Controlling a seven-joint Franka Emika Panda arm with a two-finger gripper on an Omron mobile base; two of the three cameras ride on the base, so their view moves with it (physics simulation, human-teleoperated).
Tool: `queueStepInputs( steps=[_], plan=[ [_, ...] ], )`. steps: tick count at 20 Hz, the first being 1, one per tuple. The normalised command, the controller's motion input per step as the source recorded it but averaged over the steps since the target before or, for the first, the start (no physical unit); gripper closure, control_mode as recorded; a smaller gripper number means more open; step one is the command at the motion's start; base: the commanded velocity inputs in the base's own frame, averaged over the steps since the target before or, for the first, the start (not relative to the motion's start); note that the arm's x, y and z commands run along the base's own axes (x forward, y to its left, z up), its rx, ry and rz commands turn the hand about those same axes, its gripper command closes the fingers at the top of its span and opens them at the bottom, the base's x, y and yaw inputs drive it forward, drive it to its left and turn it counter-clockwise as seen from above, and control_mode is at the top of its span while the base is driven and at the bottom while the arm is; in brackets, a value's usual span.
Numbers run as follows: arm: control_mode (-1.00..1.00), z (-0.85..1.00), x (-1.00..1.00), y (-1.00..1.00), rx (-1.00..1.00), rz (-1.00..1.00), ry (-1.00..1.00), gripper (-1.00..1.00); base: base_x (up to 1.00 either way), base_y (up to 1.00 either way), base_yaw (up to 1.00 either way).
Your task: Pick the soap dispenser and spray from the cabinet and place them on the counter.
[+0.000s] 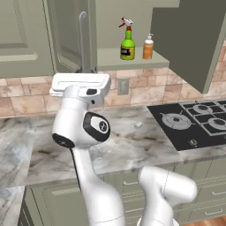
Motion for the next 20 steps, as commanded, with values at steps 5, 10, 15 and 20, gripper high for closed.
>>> queueStepInputs(
  steps=[5,10,15,20],
  plan=[
    [-1.0,0.0,0.0,0.02,0.0,0.0,0.0,-1.0,0.0,0.0,0.0],
    [-1.0,0.08,-0.06,0.01,0.0,-0.01,0.0,-1.0,0.0,0.0,0.0],
    [-1.0,0.19,-0.44,-0.03,0.02,-0.01,0.0,-1.0,0.0,0.0,0.0],
    [-1.0,0.16,-0.7,-0.24,0.04,0.0,0.0,-1.0,0.0,0.0,0.0]
  ],
)
